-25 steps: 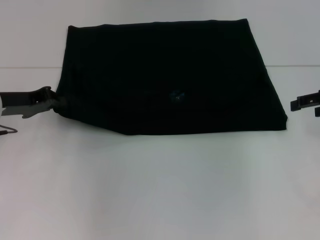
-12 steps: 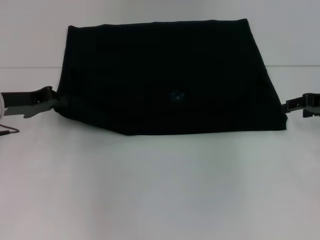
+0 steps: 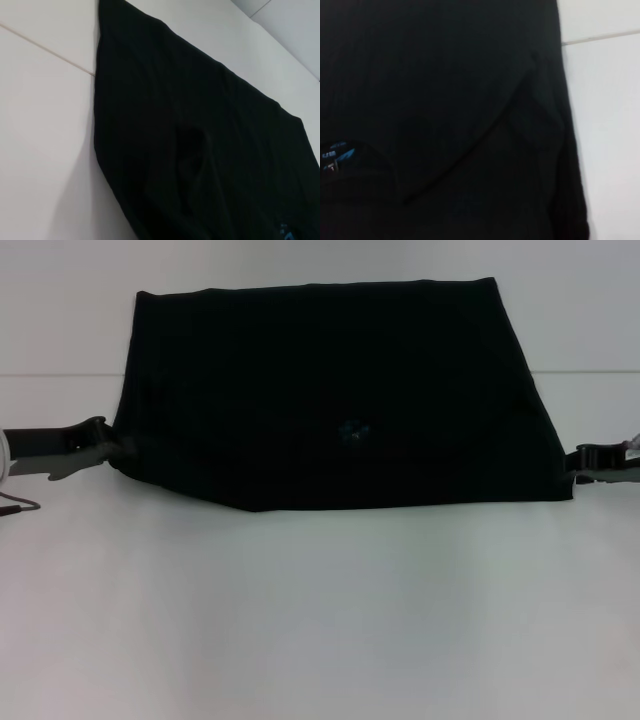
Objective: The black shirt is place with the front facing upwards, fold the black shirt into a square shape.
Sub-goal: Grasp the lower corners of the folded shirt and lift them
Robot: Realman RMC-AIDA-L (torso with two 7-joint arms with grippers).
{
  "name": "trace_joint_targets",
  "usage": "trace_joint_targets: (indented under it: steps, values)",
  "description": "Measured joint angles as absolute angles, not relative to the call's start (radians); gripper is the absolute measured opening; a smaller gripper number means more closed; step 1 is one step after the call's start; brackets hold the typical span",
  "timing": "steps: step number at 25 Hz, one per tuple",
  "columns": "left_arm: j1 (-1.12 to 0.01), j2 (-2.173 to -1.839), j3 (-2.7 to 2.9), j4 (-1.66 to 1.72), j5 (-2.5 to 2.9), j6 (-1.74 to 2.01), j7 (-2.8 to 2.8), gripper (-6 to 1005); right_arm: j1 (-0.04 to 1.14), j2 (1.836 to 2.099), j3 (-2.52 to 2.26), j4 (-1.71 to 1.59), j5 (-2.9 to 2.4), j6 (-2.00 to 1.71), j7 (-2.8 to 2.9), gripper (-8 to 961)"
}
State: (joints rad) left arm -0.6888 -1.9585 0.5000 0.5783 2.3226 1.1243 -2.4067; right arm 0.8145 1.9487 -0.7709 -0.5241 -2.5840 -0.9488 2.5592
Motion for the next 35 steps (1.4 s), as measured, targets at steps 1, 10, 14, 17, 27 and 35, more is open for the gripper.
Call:
trace_joint_targets:
  steps: [1,10,14,17,27,35]
  values:
    - [-0.689,-1.959,0.500,0.578,2.322,1.124,-2.407,17,0.815,1.953,-0.778,-0.520,-2.585,-0.936,2.560,460]
    - [-0.687,-1.962,0.499,0.578,2.322,1.124,-2.407,20,0.816,1.965,-0.802,-0.503,-2.586,-0.883,2.569,386]
    - [-0.686,-1.964,0.498,0.578,2.322,1.118,-2.406,21,0.816,1.983,-0.806,-0.500,-2.586,-0.850,2.561,385]
    - [-0.686,-1.965,0.498,0.578,2.322,1.114,-2.401,23,0.819,1.991,-0.814,-0.496,-2.586,-0.842,2.559,384]
    - [-0.686,-1.966,0.499,0.578,2.322,1.114,-2.398,26,0.828,1.985,-0.829,-0.493,-2.576,-0.861,2.566,311]
    - [-0.685,-1.967,0.496,0.578,2.322,1.123,-2.398,29,0.825,1.982,-0.828,-0.501,-2.575,-0.873,2.568,105]
